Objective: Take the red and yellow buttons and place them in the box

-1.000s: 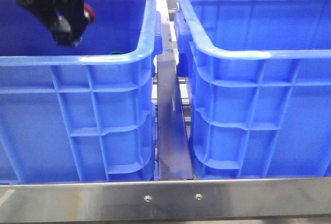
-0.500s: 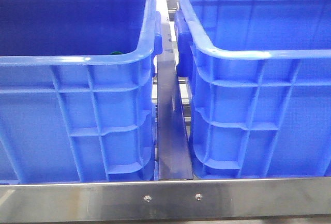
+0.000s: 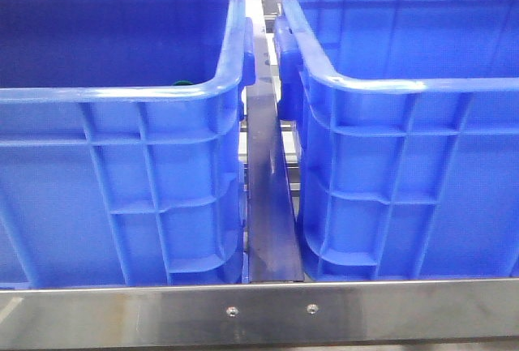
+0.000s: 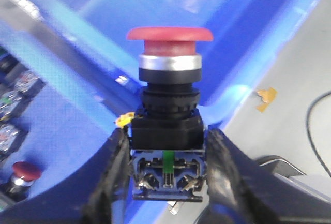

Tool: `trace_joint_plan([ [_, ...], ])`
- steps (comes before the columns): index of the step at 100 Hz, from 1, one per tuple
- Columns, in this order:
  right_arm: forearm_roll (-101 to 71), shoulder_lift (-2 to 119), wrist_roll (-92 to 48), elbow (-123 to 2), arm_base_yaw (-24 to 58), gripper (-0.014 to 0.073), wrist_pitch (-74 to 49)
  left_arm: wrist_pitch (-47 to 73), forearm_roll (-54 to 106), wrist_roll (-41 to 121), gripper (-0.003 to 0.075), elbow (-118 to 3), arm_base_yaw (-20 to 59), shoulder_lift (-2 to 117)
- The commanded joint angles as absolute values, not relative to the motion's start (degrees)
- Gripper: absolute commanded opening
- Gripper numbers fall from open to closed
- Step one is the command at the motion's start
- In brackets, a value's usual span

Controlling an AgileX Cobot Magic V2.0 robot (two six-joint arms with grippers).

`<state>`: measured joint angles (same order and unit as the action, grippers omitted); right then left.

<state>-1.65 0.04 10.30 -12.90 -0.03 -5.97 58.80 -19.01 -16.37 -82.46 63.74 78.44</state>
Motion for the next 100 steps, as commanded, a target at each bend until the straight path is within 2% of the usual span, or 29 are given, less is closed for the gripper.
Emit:
trace_joint_plan([
  [1,-3.1,4.1,11.1,-22.5,0.0,-0.0067,-11.2,55.9,-19.9,-16.4,-0.0019,-84.2,64.3,76.5],
  [30,-10.0,23.8,11.1,-44.1,0.0,-0.0067,-36.4,55.9,-19.9,-16.4,-0.0019,-84.2,64.3,76.5],
  [52,-11.4,31.6,11.0,-45.5,0.0,-0.0045,-37.9,55.9,-19.9,-16.4,-0.0019,-84.2,64.3,76.5],
  [59,-13.7,32.9,11.0,-45.5,0.0,0.0034,-38.4,55.9,-19.9,-16.4,-0.0019,-84.2,64.3,76.5],
  [71,-19.9,33.7,10.6,-45.5,0.0,0.0277,-39.2,55.9,-19.9,-16.4,-0.0019,-84.2,64.3,76.5],
  [80,-23.0,33.7,8.9,-45.5,0.0,0.0423,-39.3,55.9,-19.9,-16.4,-0.0019,-84.2,64.3,76.5],
  [87,-26.2,33.7,6.6,-45.5,0.0,0.0477,-39.3,55.9,-19.9,-16.4,-0.0019,-84.2,64.3,76.5],
  [100,-37.8,33.7,-2.1,-45.5,0.0,0.0493,-39.5,56.0,-19.8,-16.4,-0.0019,-84.2,64.3,76.5],
])
